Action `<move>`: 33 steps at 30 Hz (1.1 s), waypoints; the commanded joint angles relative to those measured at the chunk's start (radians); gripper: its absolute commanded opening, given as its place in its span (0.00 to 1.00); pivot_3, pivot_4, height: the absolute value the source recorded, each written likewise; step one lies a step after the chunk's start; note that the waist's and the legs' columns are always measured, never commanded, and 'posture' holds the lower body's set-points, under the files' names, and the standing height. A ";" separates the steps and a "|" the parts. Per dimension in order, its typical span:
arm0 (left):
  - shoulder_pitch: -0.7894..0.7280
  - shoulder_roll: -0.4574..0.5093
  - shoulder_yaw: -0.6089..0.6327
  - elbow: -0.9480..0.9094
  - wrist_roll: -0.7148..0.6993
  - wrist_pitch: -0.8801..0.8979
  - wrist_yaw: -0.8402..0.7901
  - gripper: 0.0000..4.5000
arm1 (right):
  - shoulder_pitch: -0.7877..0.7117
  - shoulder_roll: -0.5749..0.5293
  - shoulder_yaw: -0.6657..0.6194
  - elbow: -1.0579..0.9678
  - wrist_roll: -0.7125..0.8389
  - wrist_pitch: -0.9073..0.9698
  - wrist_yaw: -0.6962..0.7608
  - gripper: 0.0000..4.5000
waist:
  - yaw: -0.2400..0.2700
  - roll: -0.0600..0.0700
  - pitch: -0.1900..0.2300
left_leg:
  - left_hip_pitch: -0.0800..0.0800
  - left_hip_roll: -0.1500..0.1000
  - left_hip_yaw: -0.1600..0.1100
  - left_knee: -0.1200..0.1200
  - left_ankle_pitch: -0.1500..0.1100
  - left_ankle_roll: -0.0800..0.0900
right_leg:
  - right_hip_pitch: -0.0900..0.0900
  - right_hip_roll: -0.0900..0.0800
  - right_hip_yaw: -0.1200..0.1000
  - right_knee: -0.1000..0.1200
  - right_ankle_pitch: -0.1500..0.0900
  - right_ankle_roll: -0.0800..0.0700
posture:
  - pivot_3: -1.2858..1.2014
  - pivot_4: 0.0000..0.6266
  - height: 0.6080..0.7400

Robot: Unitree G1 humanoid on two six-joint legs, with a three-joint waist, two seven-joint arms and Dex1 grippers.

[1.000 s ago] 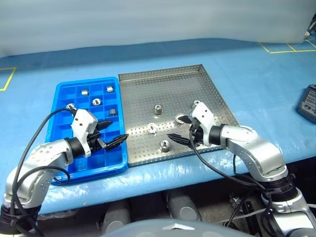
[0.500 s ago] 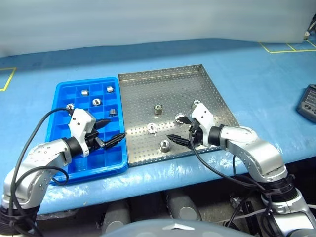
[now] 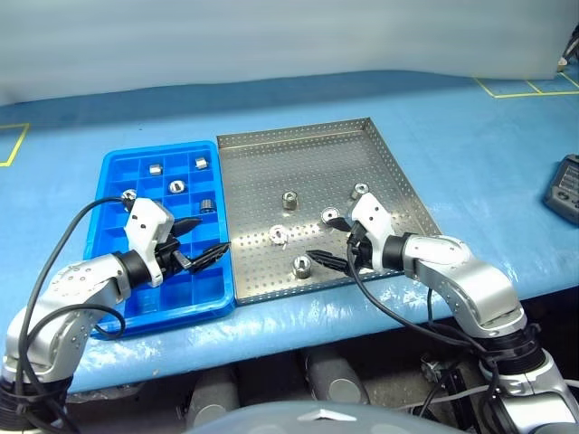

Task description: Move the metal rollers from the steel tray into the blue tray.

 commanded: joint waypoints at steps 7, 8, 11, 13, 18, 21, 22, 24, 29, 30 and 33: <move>-0.017 0.007 0.011 -0.025 0.009 -0.031 -0.009 1.00 | 0.018 0.013 -0.032 -0.040 -0.003 -0.021 -0.031 0.99 | -0.001 0.000 0.000 | 0.000 0.000 0.000 0.000 0.000 0.000 | 0.000 0.000 0.000 0.000 0.000 0.000 | 0.47 0.24 1.00; -0.020 0.010 0.009 -0.023 0.010 -0.030 -0.011 1.00 | 0.024 0.016 -0.037 -0.045 -0.001 -0.020 -0.038 0.99 | -0.001 0.000 0.000 | 0.000 0.000 0.000 0.000 0.000 0.000 | 0.000 0.000 0.000 0.000 0.000 0.000 | 0.46 0.24 1.00; -0.048 0.024 -0.003 -0.015 0.011 -0.024 -0.025 1.00 | 0.040 0.020 -0.049 -0.061 0.003 -0.018 -0.052 0.99 | -0.001 0.000 0.000 | 0.000 0.000 0.000 0.000 0.000 0.000 | 0.000 0.000 0.000 0.000 0.000 0.000 | 0.46 0.24 1.00; -0.086 0.039 -0.024 -0.006 0.015 -0.022 -0.046 1.00 | 0.048 0.022 -0.059 -0.071 0.004 -0.017 -0.061 0.99 | -0.001 0.000 0.000 | 0.000 0.000 0.000 0.000 0.000 0.000 | 0.000 0.000 0.000 0.000 0.000 0.000 | 0.46 0.24 1.00; -0.241 0.064 -0.118 0.051 0.022 -0.015 -0.142 1.00 | 0.072 0.029 -0.078 -0.095 0.009 -0.016 -0.084 0.99 | -0.003 0.000 0.000 | 0.000 0.000 0.000 0.002 0.000 0.000 | 0.001 0.000 0.000 0.000 0.000 0.000 | 0.45 0.24 1.00; -0.358 0.077 -0.212 0.119 0.065 -0.017 -0.203 1.00 | 0.096 0.037 -0.086 -0.118 0.012 -0.014 -0.100 0.99 | -0.007 0.000 0.000 | 0.000 0.000 0.000 0.002 0.000 0.000 | 0.001 0.000 0.000 0.000 0.000 0.000 | 0.44 0.24 1.00; -0.394 0.078 -0.244 0.141 0.079 -0.018 -0.229 1.00 | 0.105 0.041 -0.089 -0.128 0.013 -0.012 -0.107 0.99 | -0.009 0.000 0.000 | 0.000 0.000 0.000 0.002 0.000 0.000 | 0.001 0.000 0.000 0.000 0.000 0.000 | 0.44 0.24 1.00; -0.467 0.078 -0.322 0.191 0.120 -0.024 -0.286 1.00 | 0.128 0.049 -0.097 -0.149 0.016 -0.010 -0.122 0.99 | -0.016 0.000 0.000 | -0.001 -0.001 0.000 0.001 0.000 0.000 | 0.000 0.000 0.000 0.000 0.001 0.002 | 0.43 0.24 1.00; -0.621 0.049 -0.495 0.349 0.246 -0.065 -0.400 1.00 | 0.175 0.070 -0.123 -0.192 0.022 -0.005 -0.168 0.99 | -0.035 0.000 0.000 | -0.001 0.000 -0.001 0.001 0.000 0.000 | 0.000 0.000 0.000 0.000 0.003 0.005 | 0.42 0.24 1.00; -0.646 0.036 -0.523 0.384 0.267 -0.074 -0.420 1.00 | 0.185 0.075 -0.129 -0.202 0.025 -0.005 -0.176 0.99 | -0.039 0.000 0.000 | -0.001 0.000 -0.001 0.001 0.000 0.000 | 0.000 0.000 0.000 0.000 0.003 0.005 | 0.41 0.24 1.00; -0.700 0.003 -0.584 0.468 0.326 -0.100 -0.462 1.00 | 0.210 0.086 -0.142 -0.226 0.030 0.000 -0.197 0.99 | -0.058 0.000 0.000 | -0.002 -0.001 -0.001 0.001 0.000 0.000 | 0.000 0.000 0.000 0.000 0.003 0.005 | 0.41 0.24 1.00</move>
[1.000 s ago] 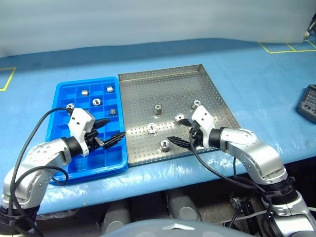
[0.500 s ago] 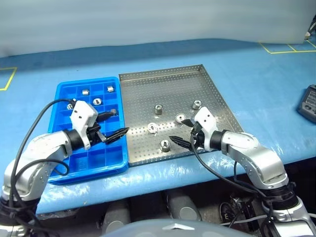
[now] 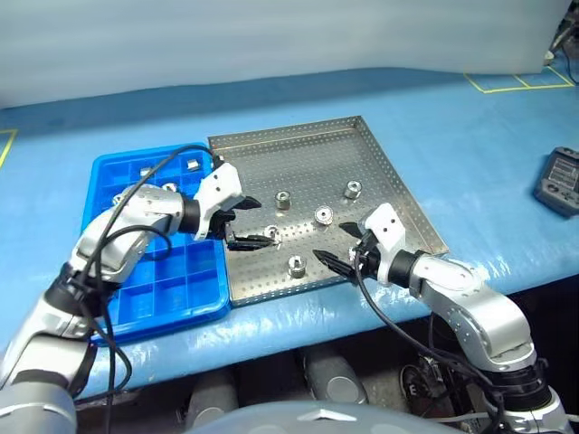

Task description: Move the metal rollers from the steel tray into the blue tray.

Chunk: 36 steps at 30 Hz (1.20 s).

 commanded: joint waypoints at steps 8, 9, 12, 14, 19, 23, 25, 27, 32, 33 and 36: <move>-0.127 -0.088 -0.153 0.234 0.235 -0.111 -0.073 1.00 | 0.053 0.031 -0.047 -0.089 0.025 -0.003 -0.067 0.99 | -0.046 0.000 0.000 | 0.000 0.000 0.000 0.000 0.000 0.000 | 0.000 0.000 0.000 0.000 0.000 0.000 | 0.39 0.24 1.00; -0.131 -0.091 -0.158 0.246 0.251 -0.117 -0.074 1.00 | 0.055 0.032 -0.047 -0.091 0.026 -0.003 -0.070 0.99 | -0.051 0.000 0.000 | 0.000 0.000 0.000 0.000 0.000 0.000 | 0.000 0.000 0.000 0.001 0.000 0.000 | 0.39 0.24 1.00; -0.143 -0.098 -0.178 0.285 0.307 -0.143 -0.078 1.00 | 0.059 0.035 -0.049 -0.094 0.028 -0.003 -0.075 0.99 | -0.064 0.000 0.000 | 0.000 0.000 0.000 0.000 0.000 0.000 | 0.000 0.000 0.000 0.001 0.000 0.001 | 0.39 0.24 1.00; -0.146 -0.105 -0.186 0.304 0.335 -0.153 -0.082 1.00 | 0.060 0.036 -0.049 -0.094 0.028 -0.004 -0.078 0.99 | -0.067 0.000 0.000 | 0.000 0.000 0.000 0.000 0.000 0.000 | 0.000 0.000 0.000 0.001 0.000 0.001 | 0.39 0.24 1.00; -0.137 -0.118 -0.181 0.322 0.373 -0.175 -0.092 0.79 | 0.058 0.037 -0.046 -0.091 0.033 -0.005 -0.084 1.00 | -0.072 0.000 0.000 | 0.000 0.000 0.000 0.000 0.000 0.000 | 0.000 0.000 0.000 0.001 0.000 0.001 | 0.39 0.24 1.00; -0.109 -0.115 -0.158 0.289 0.366 -0.161 -0.091 0.50 | 0.052 0.045 -0.038 -0.084 0.041 -0.005 -0.087 1.00 | -0.071 0.000 0.000 | 0.000 0.000 0.000 0.000 0.000 0.000 | 0.000 0.000 0.000 0.001 0.000 0.001 | 0.40 0.24 1.00; -0.093 -0.114 -0.129 0.262 0.350 -0.146 -0.079 0.39 | 0.051 0.048 -0.030 -0.083 0.042 -0.005 -0.087 1.00 | -0.073 0.000 0.000 | 0.000 0.000 0.000 -0.001 0.000 0.000 | 0.000 0.000 0.001 0.001 0.000 0.001 | 0.40 0.24 1.00; -0.064 -0.112 -0.070 0.211 0.314 -0.115 -0.062 0.39 | 0.046 0.054 -0.021 -0.080 0.041 -0.004 -0.088 1.00 | -0.072 0.000 0.000 | 0.000 0.000 -0.001 -0.001 0.000 0.000 | 0.000 0.000 0.001 0.001 0.000 0.001 | 0.40 0.24 1.00; 0.081 -0.138 0.207 -0.010 0.196 0.027 0.111 0.39 | 0.020 0.077 0.013 -0.065 0.046 -0.007 -0.079 1.00 | -0.070 0.000 0.000 | 0.000 0.000 -0.001 -0.001 0.000 0.000 | 0.000 0.000 0.001 0.001 0.000 0.001 | 0.41 0.24 1.00; 0.115 -0.151 0.271 -0.061 0.176 0.056 0.160 0.39 | 0.012 0.081 0.024 -0.062 0.047 -0.009 -0.074 1.00 | -0.067 0.000 0.000 | 0.000 0.000 -0.001 -0.001 0.000 0.000 | 0.000 0.000 0.001 0.001 0.000 0.001 | 0.42 0.24 1.00; 0.204 -0.196 0.429 -0.212 0.131 0.139 0.291 0.39 | -0.020 0.092 0.052 -0.044 0.046 -0.011 -0.061 1.00 | -0.059 0.000 0.000 | 0.000 0.000 -0.001 0.000 0.000 0.000 | 0.000 0.000 0.000 0.002 0.000 0.001 | 0.44 0.24 1.00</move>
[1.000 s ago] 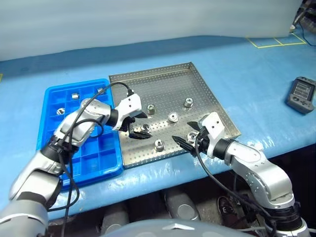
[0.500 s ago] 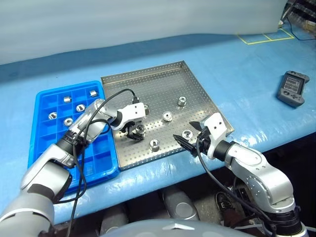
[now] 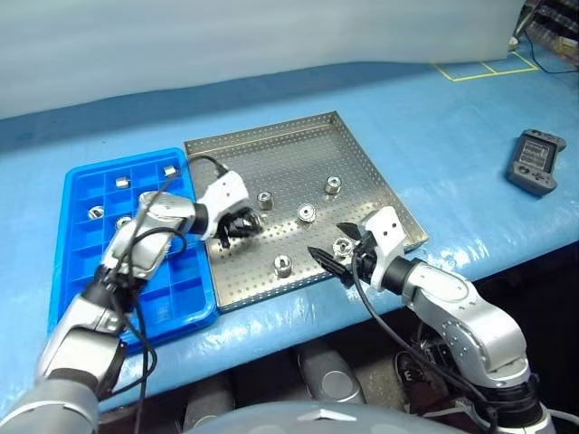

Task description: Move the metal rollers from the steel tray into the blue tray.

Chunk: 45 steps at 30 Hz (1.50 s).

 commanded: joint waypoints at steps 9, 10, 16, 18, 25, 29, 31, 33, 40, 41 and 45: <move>0.318 -0.161 0.432 -0.458 0.056 0.129 0.544 0.39 | -0.189 0.047 0.160 0.069 0.014 -0.026 0.128 1.00 | 0.075 0.000 0.000 | 0.001 -0.001 -0.001 0.002 0.000 0.000 | 0.002 0.000 0.000 0.001 0.001 0.001 | 0.49 0.24 1.00; 0.341 -0.171 0.443 -0.463 0.071 0.126 0.577 0.39 | -0.204 0.049 0.175 0.076 0.011 -0.032 0.141 1.00 | 0.087 -0.001 0.000 | 0.001 -0.001 -0.001 0.002 0.000 0.000 | 0.001 0.000 -0.001 0.001 0.001 0.001 | 0.49 0.24 1.00; 0.432 -0.210 0.463 -0.424 0.123 0.091 0.697 0.39 | -0.266 0.079 0.230 0.110 0.008 -0.060 0.194 1.00 | 0.153 -0.002 -0.001 | 0.001 -0.001 -0.001 0.002 0.000 0.000 | 0.002 0.000 -0.001 0.000 0.001 0.001 | 0.50 0.24 1.00; 0.436 -0.218 0.466 -0.398 0.122 0.084 0.716 0.39 | -0.270 0.083 0.236 0.114 0.007 -0.063 0.200 1.00 | 0.169 -0.002 -0.001 | 0.001 -0.001 -0.001 0.003 0.000 0.000 | 0.002 0.000 -0.002 0.000 0.001 0.000 | 0.50 0.24 1.00; 0.421 -0.231 0.454 -0.292 0.111 0.097 0.741 0.39 | -0.253 0.086 0.227 0.100 0.005 -0.055 0.190 1.00 | 0.179 -0.002 -0.001 | 0.001 -0.001 -0.001 0.004 0.000 0.000 | 0.002 0.000 -0.002 0.000 0.001 0.000 | 0.49 0.24 1.00; 0.412 -0.239 0.446 -0.278 0.095 0.111 0.734 0.59 | -0.237 0.081 0.214 0.082 0.009 -0.052 0.181 1.00 | 0.174 -0.002 -0.001 | 0.001 -0.001 -0.001 0.004 0.000 0.000 | 0.002 0.000 -0.002 0.001 0.001 0.000 | 0.48 0.24 1.00; 0.404 -0.237 0.441 -0.284 0.085 0.121 0.729 0.74 | -0.229 0.079 0.207 0.070 0.009 -0.053 0.174 1.00 | 0.168 -0.002 -0.001 | 0.001 -0.001 -0.001 0.004 0.000 0.000 | 0.002 0.000 -0.002 0.001 0.001 0.000 | 0.47 0.24 1.00; 0.389 -0.225 0.434 -0.293 0.074 0.142 0.722 0.87 | -0.220 0.076 0.196 0.060 0.007 -0.053 0.161 1.00 | 0.163 -0.002 -0.001 | 0.001 -0.001 -0.001 0.004 0.000 0.000 | 0.002 0.000 -0.002 0.001 0.001 0.000 | 0.46 0.24 1.00; 0.329 -0.195 0.429 -0.325 0.057 0.155 0.711 0.99 | -0.183 0.065 0.159 0.024 0.008 -0.046 0.124 1.00 | 0.134 -0.002 -0.001 | 0.000 -0.001 -0.001 0.005 0.000 0.000 | 0.002 0.000 -0.002 0.001 0.001 0.001 | 0.45 0.24 1.00; 0.297 -0.192 0.416 -0.319 0.043 0.141 0.691 0.99 | -0.176 0.064 0.151 0.018 0.011 -0.044 0.117 1.00 | 0.132 -0.002 -0.001 | 0.000 -0.001 -0.001 0.005 0.000 0.000 | 0.002 0.000 -0.002 0.001 0.001 0.001 | 0.44 0.24 1.00; 0.138 -0.190 0.331 -0.252 -0.030 0.123 0.588 0.99 | -0.154 0.062 0.117 0.002 0.015 -0.034 0.087 1.00 | 0.130 -0.002 -0.001 | -0.001 -0.001 -0.002 0.007 0.000 0.000 | 0.002 0.000 -0.002 0.001 0.002 0.002 | 0.44 0.24 1.00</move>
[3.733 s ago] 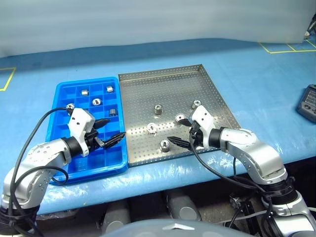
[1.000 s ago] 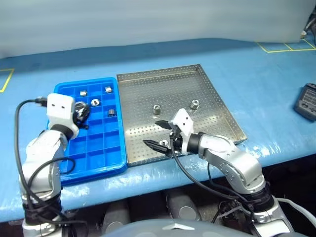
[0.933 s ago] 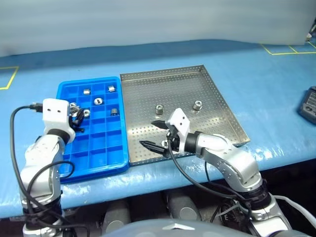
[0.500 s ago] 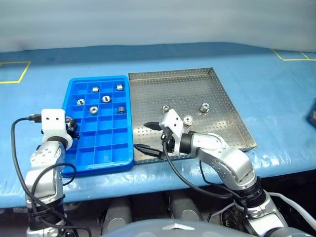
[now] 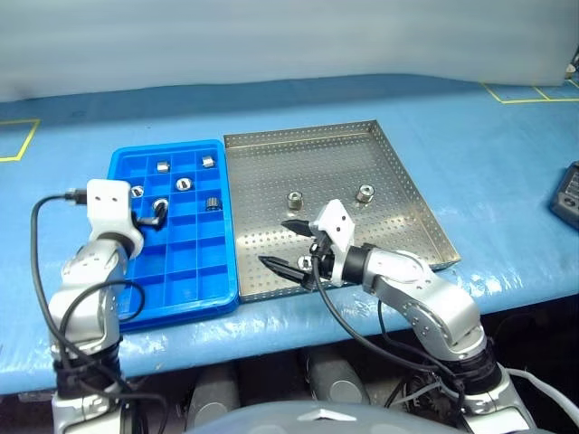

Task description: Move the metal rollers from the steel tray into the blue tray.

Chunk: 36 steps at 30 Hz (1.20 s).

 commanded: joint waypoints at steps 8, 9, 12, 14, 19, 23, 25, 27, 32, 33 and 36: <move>-0.367 -0.025 -0.267 0.390 -0.092 -0.101 -0.250 0.99 | 0.053 -0.019 -0.074 -0.085 0.007 0.007 -0.068 1.00 | -0.070 0.000 0.000 | -0.001 -0.001 0.000 0.000 0.000 0.001 | 0.000 0.000 0.001 -0.002 0.001 0.002 | 0.40 0.24 1.00; -0.397 -0.045 -0.275 0.455 -0.090 -0.118 -0.247 0.99 | 0.062 -0.019 -0.078 -0.091 0.006 0.008 -0.077 1.00 | -0.079 0.000 0.000 | -0.001 -0.001 0.000 0.000 0.000 0.001 | 0.000 0.000 0.001 -0.002 0.001 0.002 | 0.40 0.24 1.00; -0.461 -0.093 -0.284 0.607 -0.082 -0.161 -0.230 0.99 | 0.083 -0.018 -0.090 -0.109 0.007 0.011 -0.098 1.00 | -0.104 0.000 0.000 | -0.001 -0.001 0.000 -0.001 0.000 0.001 | 0.000 0.000 0.001 -0.002 0.001 0.002 | 0.38 0.24 1.00; -0.494 -0.122 -0.290 0.705 -0.071 -0.195 -0.214 0.99 | 0.095 -0.018 -0.097 -0.119 0.009 0.013 -0.112 1.00 | -0.124 0.000 0.000 | -0.001 -0.001 0.000 -0.001 0.000 0.001 | 0.000 0.000 0.002 -0.002 0.001 0.002 | 0.38 0.24 1.00; -0.538 -0.179 -0.273 0.876 -0.056 -0.248 -0.158 0.99 | 0.112 -0.017 -0.106 -0.135 0.008 0.016 -0.132 1.00 | -0.163 0.000 0.000 | -0.001 -0.001 0.001 -0.001 0.000 0.001 | 0.000 0.000 0.003 -0.002 0.001 0.002 | 0.37 0.24 1.00; -0.529 -0.188 -0.296 0.916 -0.040 -0.244 -0.164 0.99 | 0.110 -0.018 -0.104 -0.134 0.006 0.013 -0.139 1.00 | -0.188 0.000 0.000 | -0.001 -0.001 0.001 -0.002 0.000 0.001 | 0.000 0.000 0.003 -0.002 0.001 0.002 | 0.37 0.24 1.00; -0.517 -0.179 -0.314 0.909 -0.026 -0.228 -0.169 0.99 | 0.106 -0.016 -0.102 -0.131 0.004 0.010 -0.140 1.00 | -0.195 0.000 0.000 | -0.001 -0.001 0.001 -0.002 0.000 0.001 | 0.000 0.000 0.003 -0.003 0.001 0.002 | 0.37 0.24 1.00; -0.501 -0.167 -0.324 0.882 -0.018 -0.203 -0.169 0.99 | 0.103 -0.014 -0.099 -0.127 0.001 0.007 -0.141 1.00 | -0.199 0.000 0.000 | -0.001 -0.001 0.001 -0.002 0.000 0.001 | 0.000 0.000 0.003 -0.003 0.001 0.002 | 0.38 0.24 1.00; -0.436 -0.124 -0.346 0.776 -0.002 -0.127 -0.175 0.71 | 0.098 -0.005 -0.091 -0.114 -0.004 -0.003 -0.140 1.00 | -0.202 0.000 0.000 | 0.000 -0.001 0.001 -0.003 0.000 0.001 | 0.000 0.000 0.004 -0.002 0.001 0.002 | 0.38 0.24 1.00; -0.424 -0.116 -0.349 0.753 -0.003 -0.112 -0.179 0.64 | 0.097 -0.003 -0.091 -0.111 -0.005 -0.004 -0.139 1.00 | -0.202 0.000 0.000 | 0.000 -0.001 0.001 -0.004 0.000 0.001 | 0.000 0.000 0.003 -0.002 0.001 0.002 | 0.38 0.24 1.00; -0.383 -0.089 -0.355 0.686 -0.006 -0.074 -0.190 0.42 | 0.091 0.003 -0.086 -0.101 -0.006 -0.010 -0.136 1.00 | -0.199 0.000 0.000 | 0.001 -0.001 0.001 -0.004 0.000 0.001 | 0.000 0.000 0.004 -0.002 0.001 0.002 | 0.39 0.24 1.00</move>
